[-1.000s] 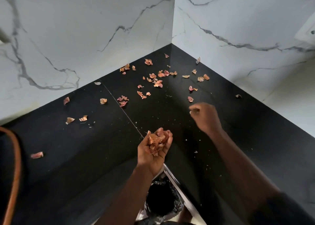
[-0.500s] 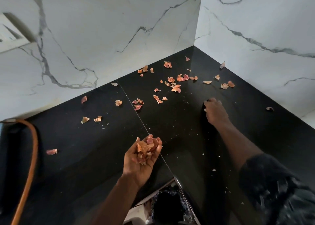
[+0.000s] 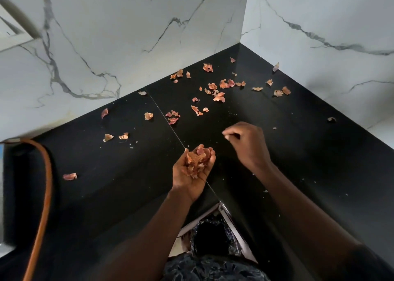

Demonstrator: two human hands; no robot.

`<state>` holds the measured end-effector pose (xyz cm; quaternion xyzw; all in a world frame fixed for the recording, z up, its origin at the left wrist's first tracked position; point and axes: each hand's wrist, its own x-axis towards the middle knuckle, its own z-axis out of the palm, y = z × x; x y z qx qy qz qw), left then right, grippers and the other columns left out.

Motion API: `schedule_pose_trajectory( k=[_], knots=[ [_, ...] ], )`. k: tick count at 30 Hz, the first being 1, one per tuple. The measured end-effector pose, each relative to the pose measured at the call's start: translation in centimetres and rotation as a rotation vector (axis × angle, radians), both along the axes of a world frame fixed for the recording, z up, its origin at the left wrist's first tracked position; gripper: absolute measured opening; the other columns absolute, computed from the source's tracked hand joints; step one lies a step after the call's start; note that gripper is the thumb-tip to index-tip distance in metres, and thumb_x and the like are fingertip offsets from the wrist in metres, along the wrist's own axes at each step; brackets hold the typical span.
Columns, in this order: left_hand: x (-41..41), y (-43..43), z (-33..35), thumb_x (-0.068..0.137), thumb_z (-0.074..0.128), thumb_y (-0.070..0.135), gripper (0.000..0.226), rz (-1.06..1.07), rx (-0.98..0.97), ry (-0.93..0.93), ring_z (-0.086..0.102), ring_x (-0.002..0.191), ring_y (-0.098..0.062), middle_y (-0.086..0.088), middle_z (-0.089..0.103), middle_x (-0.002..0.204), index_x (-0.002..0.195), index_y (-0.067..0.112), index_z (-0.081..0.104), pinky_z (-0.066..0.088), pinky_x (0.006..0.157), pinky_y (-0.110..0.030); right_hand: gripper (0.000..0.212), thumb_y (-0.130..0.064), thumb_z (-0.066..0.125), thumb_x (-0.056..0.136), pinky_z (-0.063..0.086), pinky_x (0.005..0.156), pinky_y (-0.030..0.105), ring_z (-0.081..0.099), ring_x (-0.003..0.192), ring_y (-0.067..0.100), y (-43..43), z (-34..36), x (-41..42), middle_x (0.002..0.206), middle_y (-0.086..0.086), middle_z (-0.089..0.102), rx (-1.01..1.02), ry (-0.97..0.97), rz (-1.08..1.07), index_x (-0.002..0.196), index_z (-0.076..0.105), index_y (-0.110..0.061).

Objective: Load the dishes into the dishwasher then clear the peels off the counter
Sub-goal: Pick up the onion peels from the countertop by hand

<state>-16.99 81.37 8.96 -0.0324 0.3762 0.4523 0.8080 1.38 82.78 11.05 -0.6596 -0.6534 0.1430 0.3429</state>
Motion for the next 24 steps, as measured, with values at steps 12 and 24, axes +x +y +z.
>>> schedule_pose_trajectory(
  k=[12,24],
  knots=[
    [-2.3,-1.0,-0.3,0.1,0.05,0.037,0.037,-0.02,0.044,0.098,0.065,0.088,-0.02,-0.01,0.066,0.095,0.097,0.007,0.071,0.05,0.085,-0.033,0.025,-0.029,0.059,0.1,0.054,0.094,0.03,0.063,0.108,0.007,-3.1,2.6,-8.8,0.117,-0.004,0.071,-0.032,-0.211,0.308,0.122,0.069,-0.022],
    [-6.6,-1.2,-0.5,0.102,0.049,0.031,0.037,0.079,0.055,0.047,0.067,0.106,-0.034,-0.025,0.065,0.122,0.108,0.001,0.07,0.062,0.08,-0.039,0.033,-0.016,0.068,0.094,0.055,0.092,0.031,0.067,0.107,0.017,9.9,-2.6,-5.5,0.123,0.006,0.069,-0.27,-0.129,0.114,0.127,0.065,-0.012]
  ],
)
